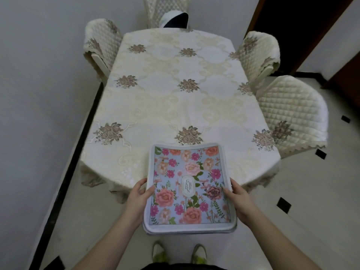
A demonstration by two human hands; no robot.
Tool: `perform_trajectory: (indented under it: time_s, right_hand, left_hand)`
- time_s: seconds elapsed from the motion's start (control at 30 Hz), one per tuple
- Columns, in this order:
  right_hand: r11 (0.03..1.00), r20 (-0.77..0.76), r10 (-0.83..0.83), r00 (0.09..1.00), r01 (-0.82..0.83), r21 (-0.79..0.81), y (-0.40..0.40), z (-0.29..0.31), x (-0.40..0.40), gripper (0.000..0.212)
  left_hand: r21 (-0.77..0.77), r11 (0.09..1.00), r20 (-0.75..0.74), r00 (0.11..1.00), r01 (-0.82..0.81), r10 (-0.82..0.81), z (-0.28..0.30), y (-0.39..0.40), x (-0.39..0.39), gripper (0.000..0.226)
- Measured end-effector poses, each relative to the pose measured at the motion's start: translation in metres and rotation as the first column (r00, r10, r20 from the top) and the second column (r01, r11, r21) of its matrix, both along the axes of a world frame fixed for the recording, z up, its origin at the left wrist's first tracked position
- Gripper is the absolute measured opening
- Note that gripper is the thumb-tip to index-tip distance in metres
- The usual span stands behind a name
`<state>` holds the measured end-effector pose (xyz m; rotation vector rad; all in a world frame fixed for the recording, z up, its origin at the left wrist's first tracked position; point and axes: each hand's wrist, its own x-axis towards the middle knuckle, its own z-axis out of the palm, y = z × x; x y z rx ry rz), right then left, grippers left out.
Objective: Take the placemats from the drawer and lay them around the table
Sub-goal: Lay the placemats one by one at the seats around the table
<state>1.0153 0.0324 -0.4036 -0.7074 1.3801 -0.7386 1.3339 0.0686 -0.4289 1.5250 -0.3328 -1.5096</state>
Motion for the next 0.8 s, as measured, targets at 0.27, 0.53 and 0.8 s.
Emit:
perform_trajectory:
  time_s: [0.27, 0.53, 0.8]
  right_hand:
    - [1.0, 0.065, 0.018, 0.998, -0.016, -0.021, -0.017, -0.009, -0.008, 0.035]
    - [0.952, -0.491, 0.15, 0.858, -0.26, -0.163, -0.027, -0.03, 0.003, 0.034]
    - [0.929, -0.749, 0.207, 0.629, -0.366, -0.051, -0.018, -0.039, 0.006, 0.061]
  left_hand:
    - [-0.05, 0.998, 0.09, 0.996, 0.024, -0.02, -0.008, -0.009, 0.001, 0.05]
    - [0.003, 0.979, 0.608, 0.777, 0.205, -0.165, -0.004, -0.024, -0.011, 0.051]
    - [0.099, 0.927, 0.818, 0.501, 0.363, -0.283, -0.02, -0.024, 0.001, 0.052]
